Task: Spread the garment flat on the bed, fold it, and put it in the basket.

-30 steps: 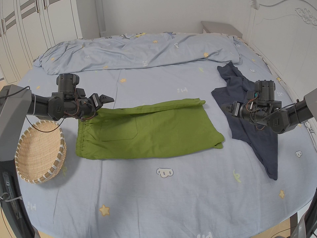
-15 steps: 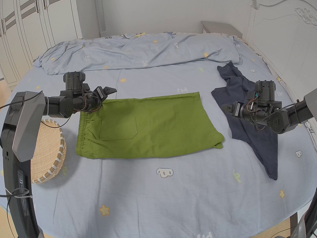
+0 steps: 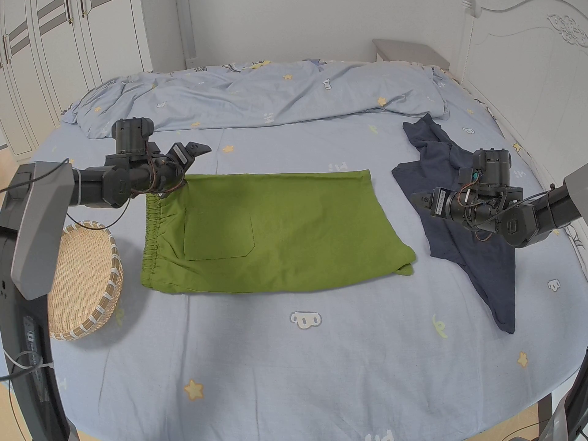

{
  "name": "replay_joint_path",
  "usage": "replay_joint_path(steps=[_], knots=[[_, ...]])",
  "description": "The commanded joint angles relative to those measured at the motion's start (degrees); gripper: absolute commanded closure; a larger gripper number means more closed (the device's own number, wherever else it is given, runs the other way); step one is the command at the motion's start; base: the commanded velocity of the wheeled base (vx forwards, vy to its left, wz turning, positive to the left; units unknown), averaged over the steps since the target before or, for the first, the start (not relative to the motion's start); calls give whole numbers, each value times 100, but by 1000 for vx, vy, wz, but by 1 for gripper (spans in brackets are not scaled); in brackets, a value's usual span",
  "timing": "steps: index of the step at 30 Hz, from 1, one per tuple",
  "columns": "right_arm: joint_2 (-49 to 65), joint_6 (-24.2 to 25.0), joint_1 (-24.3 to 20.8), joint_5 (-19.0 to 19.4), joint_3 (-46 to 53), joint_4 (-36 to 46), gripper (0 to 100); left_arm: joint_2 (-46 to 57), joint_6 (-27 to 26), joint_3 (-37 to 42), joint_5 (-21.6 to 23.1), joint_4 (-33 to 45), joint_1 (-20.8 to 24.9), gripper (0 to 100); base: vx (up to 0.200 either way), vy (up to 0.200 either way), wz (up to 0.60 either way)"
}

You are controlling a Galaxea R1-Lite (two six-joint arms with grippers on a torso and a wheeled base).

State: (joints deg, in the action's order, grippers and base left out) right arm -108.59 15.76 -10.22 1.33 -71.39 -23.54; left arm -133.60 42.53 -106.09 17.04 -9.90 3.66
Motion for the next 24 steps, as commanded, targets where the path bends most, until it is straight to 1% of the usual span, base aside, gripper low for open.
replay_joint_path(steps=[1, 2, 4, 6, 7, 8, 10, 11, 13, 17, 18, 24], knots=[[14, 6, 28, 43, -59, -45, 0, 1442, 264, 1135, 62, -12, -172, 0, 0, 0, 0], [14, 6, 28, 43, -68, -98, 0, 1723, 273, 1486, 141, -21, -172, 0, 0, 0, 0], [22, -3, 28, 43, -59, -212, 0, 2294, 229, 2462, 265, -74, -164, 0, 0, 0, 0], [31, -3, 28, 43, -33, -239, 0, 2479, 212, 2945, 291, -232, -190, 0, 0, 0, 0], [31, -3, 28, 43, -33, -239, 0, 2479, 212, 2945, 291, -232, -190, 0, 0, 0, 0], [40, -3, 20, 52, -24, -239, 0, 2470, 203, 3288, 308, -566, -234, 0, 0, 0, 0], [40, -3, 11, 52, 2, -239, 0, 2382, 194, 3464, 273, -812, -190, 0, 0, 0, 0], [40, -3, 11, 52, 2, -239, 0, 2382, 194, 3464, 273, -812, -190, 0, 0, 0, 0], [40, -3, -16, 52, 20, -239, 0, 2268, 203, 3798, 300, -1005, -190, 0, 0, 0, 0], [40, -3, -16, 43, 20, -239, 0, 2066, 80, 4088, 291, -1040, -251, 0, 0, 0, 0], [40, -3, -16, 43, 28, -239, 0, 1943, -96, 4185, 291, -1040, -375, 0, 0, 0, 0], [49, 6, -24, 43, 46, -239, 0, 1512, -202, 4229, 300, -1040, -761, 0, 0, 0, 0]])
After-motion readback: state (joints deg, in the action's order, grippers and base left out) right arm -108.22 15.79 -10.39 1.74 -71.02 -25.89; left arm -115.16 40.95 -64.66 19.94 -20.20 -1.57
